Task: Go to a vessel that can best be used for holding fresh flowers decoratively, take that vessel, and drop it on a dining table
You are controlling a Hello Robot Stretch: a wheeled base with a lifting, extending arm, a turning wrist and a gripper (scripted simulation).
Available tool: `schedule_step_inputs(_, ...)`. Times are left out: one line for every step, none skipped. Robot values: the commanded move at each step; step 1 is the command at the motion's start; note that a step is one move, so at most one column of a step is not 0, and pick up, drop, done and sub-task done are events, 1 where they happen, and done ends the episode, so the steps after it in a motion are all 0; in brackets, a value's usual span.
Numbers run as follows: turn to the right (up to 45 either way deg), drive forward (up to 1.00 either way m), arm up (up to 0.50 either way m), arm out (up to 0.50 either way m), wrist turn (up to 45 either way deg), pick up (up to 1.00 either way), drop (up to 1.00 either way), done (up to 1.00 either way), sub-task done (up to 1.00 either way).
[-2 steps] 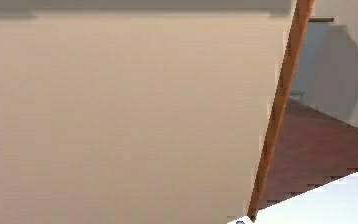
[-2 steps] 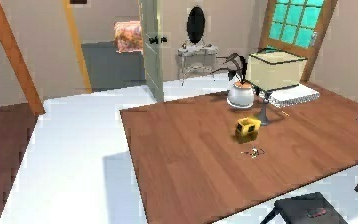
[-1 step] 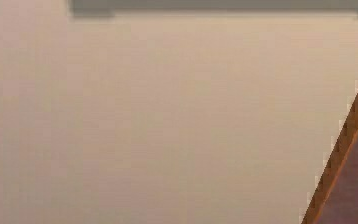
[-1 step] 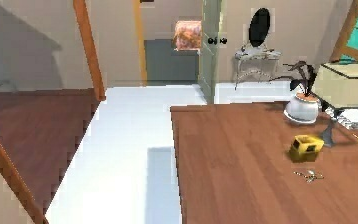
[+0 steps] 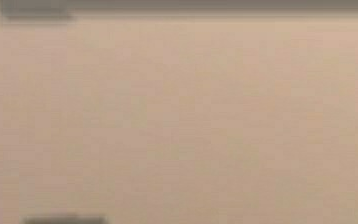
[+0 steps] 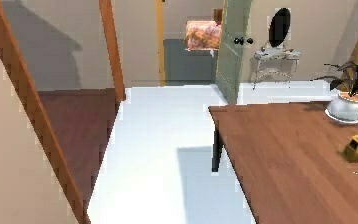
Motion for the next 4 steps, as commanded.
schedule_step_inputs(45.0, 0.00, 0.00, 0.00, 0.0, 0.00, 0.00, 0.00, 0.00)
schedule_step_inputs(42.0, 0.00, 0.00, 0.00, 0.0, 0.00, 0.00, 0.00, 0.00)
schedule_step_inputs(0.0, 1.00, 0.00, 0.00, 0.0, 0.00, 0.00, 0.00, 0.00)
schedule_step_inputs(0.0, 0.50, 0.00, 0.00, 0.0, 0.00, 0.00, 0.00, 0.00)
